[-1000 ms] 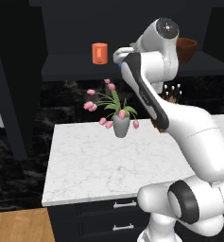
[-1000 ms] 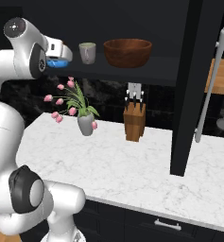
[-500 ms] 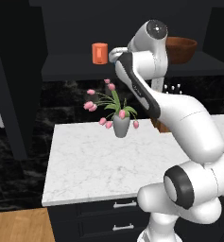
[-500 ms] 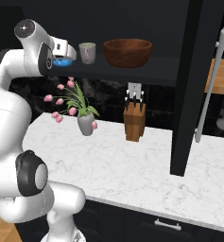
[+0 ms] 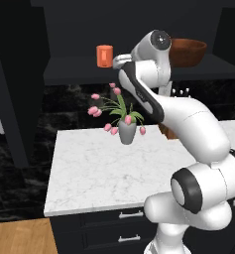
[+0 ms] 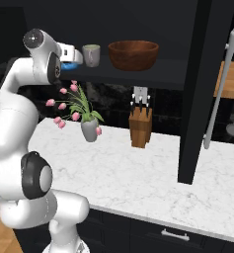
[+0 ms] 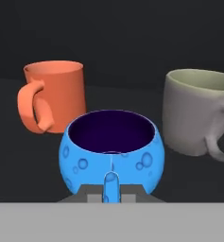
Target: Gather all objects into one cabinet and sort the glasses and bowls to opposite sides.
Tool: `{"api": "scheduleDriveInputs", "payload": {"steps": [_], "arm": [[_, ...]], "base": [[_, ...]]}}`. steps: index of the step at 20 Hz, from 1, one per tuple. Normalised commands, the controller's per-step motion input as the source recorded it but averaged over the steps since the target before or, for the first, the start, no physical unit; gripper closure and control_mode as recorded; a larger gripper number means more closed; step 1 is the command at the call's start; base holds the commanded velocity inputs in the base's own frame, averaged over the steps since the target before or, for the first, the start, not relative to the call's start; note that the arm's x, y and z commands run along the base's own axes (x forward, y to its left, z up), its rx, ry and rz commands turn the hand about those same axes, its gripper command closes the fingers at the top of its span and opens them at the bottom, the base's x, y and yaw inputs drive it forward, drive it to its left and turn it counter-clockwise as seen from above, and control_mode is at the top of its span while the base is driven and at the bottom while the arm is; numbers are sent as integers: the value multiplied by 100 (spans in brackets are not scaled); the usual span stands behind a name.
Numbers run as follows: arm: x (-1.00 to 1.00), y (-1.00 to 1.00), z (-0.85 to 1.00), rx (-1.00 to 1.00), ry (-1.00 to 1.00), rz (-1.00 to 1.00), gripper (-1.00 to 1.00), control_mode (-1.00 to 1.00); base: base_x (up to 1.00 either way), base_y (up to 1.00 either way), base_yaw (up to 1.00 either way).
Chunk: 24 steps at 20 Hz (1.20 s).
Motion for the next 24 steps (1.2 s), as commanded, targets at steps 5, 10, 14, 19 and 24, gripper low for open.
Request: {"api": "scheduleDriveInputs", "payload": {"steps": [5, 10, 14, 19, 24], "arm": [[37, 0, -17, -1, -10, 1, 100, -100], [31, 9, -7, -2, -3, 0, -100, -100], [22, 0, -3, 0, -3, 0, -100, -100], [22, 0, 0, 0, -3, 0, -100, -100], [1, 0, 3, 0, -7, 0, -100, -100]], "base": [[0, 0, 0], [0, 0, 0], [0, 0, 0], [0, 0, 0], [0, 0, 0]]}}
